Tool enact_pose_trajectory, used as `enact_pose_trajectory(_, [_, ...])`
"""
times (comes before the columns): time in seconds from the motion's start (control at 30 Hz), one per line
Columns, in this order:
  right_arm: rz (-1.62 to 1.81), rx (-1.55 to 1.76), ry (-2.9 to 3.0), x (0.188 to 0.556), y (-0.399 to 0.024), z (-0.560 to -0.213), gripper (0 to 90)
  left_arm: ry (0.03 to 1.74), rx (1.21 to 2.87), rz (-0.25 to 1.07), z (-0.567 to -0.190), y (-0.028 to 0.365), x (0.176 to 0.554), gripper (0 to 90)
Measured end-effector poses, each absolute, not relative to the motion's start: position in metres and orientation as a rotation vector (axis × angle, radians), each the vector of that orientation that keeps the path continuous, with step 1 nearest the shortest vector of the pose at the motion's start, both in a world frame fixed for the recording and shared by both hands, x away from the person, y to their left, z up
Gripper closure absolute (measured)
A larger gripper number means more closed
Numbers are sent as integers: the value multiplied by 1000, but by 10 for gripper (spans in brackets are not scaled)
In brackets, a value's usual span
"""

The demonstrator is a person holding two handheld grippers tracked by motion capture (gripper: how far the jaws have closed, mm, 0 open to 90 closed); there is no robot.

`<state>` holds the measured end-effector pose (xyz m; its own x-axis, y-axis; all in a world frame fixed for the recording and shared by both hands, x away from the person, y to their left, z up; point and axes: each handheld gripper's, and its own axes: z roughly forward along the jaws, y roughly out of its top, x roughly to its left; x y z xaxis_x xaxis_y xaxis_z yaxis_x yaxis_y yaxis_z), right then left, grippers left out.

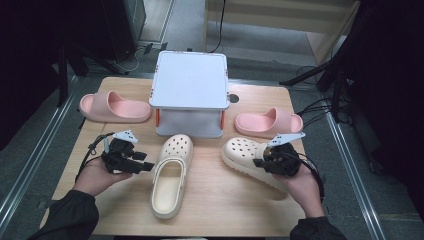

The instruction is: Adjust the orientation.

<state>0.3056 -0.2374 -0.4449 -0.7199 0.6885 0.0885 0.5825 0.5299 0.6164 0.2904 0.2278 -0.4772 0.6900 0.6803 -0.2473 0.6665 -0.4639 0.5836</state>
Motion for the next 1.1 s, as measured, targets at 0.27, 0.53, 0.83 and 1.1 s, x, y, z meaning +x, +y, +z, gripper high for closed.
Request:
enact_pose_trajectory(0.27, [974,1077,2603,309,-198,-443,764,1035,2228,30,-478,229,288,442])
enact_pose_trajectory(0.53, [983,1093,2612,317,-170,-447,763,1029,2234,26,-479,227,286,441])
enact_pose_trajectory(0.83, [943,1116,2602,325,-157,-456,762,1025,2243,21,-480,227,285,440])
enact_pose_trajectory(1.1, [944,1102,2624,325,-147,-461,764,1017,2247,12,-480,225,284,440])
